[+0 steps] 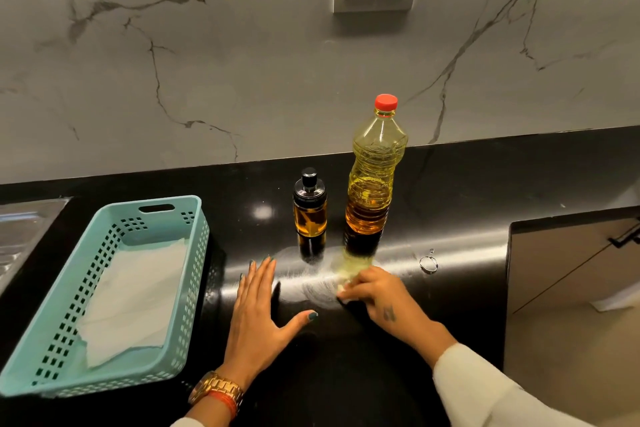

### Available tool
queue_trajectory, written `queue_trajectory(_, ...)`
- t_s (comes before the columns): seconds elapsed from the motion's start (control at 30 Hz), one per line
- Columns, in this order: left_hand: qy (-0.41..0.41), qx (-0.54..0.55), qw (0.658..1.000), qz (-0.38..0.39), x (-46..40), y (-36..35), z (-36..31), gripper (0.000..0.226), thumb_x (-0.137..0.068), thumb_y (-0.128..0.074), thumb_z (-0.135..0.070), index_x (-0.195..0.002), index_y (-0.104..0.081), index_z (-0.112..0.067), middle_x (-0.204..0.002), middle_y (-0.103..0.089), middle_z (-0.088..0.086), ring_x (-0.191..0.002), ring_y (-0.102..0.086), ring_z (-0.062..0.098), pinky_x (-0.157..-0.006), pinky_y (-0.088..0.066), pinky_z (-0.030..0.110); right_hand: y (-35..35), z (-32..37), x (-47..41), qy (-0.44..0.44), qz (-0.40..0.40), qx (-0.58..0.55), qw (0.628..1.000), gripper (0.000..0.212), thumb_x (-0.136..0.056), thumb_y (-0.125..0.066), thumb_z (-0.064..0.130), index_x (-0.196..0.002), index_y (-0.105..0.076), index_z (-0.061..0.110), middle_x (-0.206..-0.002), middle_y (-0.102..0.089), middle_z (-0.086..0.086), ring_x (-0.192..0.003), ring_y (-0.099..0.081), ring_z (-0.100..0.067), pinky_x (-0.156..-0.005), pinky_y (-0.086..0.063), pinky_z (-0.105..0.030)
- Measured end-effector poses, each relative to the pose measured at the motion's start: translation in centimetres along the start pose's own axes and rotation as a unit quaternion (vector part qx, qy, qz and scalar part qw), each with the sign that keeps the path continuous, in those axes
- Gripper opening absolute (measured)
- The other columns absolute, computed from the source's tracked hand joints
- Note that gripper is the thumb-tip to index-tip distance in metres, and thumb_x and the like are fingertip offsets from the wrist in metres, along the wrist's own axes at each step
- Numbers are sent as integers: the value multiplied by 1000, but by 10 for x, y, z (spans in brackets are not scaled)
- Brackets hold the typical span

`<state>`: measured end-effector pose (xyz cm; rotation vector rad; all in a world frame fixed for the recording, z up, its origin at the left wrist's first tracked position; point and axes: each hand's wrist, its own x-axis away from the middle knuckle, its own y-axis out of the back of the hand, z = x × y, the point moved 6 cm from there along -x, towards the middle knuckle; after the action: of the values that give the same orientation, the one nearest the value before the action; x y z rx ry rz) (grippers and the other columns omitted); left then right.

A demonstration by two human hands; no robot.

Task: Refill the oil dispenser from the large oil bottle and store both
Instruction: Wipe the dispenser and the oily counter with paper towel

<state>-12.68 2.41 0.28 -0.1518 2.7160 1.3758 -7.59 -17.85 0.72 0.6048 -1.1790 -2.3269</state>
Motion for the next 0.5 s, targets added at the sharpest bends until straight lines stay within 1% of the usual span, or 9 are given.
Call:
queue_trajectory(0.03,0,3,1000,-1,0,0,0,109,-60,-32,-91,-147,-6,-30,-149,3,-21,-142,10,4,-114,-4,31,7,-11,9,-10,-8,-8,1000,27,-71,-69,3,-88,-75,22,-83,-70,1,-80,-59,-8,-73,-42,-11)
queue_trajectory(0.07,0,4,1000,-2,0,0,0,109,-60,-33,-91,-147,-6,-30,-150,2,-20,-142,9,4,-114,-4,31,17,-22,14,-34,-21,-9,999,30,-71,-67,-1,-87,-76,22,-84,-70,1,-81,-57,-6,-75,-44,-12)
queue_trajectory(0.1,-2,3,1000,-2,0,0,-1,109,-61,-33,-91,-147,-6,-29,-150,2,-20,-142,9,3,-114,-4,30,26,-35,14,-69,-39,-6,997,31,-71,-66,-4,-87,-76,21,-84,-70,-1,-81,-57,-7,-74,-47,-18)
queue_trajectory(0.17,-6,-3,1000,-1,0,0,-2,109,-61,-35,-90,-147,-7,-29,-150,2,-20,-142,9,3,-115,-4,30,37,-49,0,-120,-80,12,989,27,-74,-68,-4,-88,-76,18,-83,-69,-7,-81,-61,-19,-70,-49,-28)
queue_trajectory(0.23,-7,-7,1000,1,0,-1,-2,109,-61,-35,-89,-147,-7,-28,-150,2,-19,-142,10,3,-115,-3,30,35,-46,-24,-142,-92,29,985,21,-78,-66,2,-92,-75,16,-85,-68,-9,-83,-59,-26,-69,-44,-26)
queue_trajectory(0.33,-7,-9,1000,2,0,-1,-2,109,-62,-36,-89,-147,-7,-28,-150,2,-19,-141,10,2,-115,-3,30,13,-23,-35,-114,-39,16,993,19,-81,-60,9,-92,-75,13,-85,-67,-10,-85,-59,-29,-70,-38,-23)
queue_trajectory(0.4,-5,-8,1000,1,0,-1,-1,108,-62,-35,-89,-147,-6,-29,-150,3,-20,-141,11,2,-115,-3,30,4,-10,-12,-56,-4,14,998,22,-78,-58,10,-89,-76,16,-85,-69,-6,-84,-59,-22,-73,-39,-17)
queue_trajectory(0.47,-2,-5,1000,1,0,-1,0,108,-61,-35,-90,-147,-5,-31,-149,4,-21,-141,12,3,-114,-3,30,16,-14,16,-29,-13,-5,999,24,-74,-59,9,-85,-76,19,-83,-70,0,-81,-58,-11,-76,-35,-3)
queue_trajectory(0.5,-2,-4,1000,1,0,-2,0,108,-61,-35,-90,-147,-5,-31,-149,4,-21,-141,12,3,-114,-3,30,26,-24,24,-41,-29,-7,999,26,-71,-62,3,-84,-77,21,-82,-70,1,-80,-59,-10,-77,-36,-3)
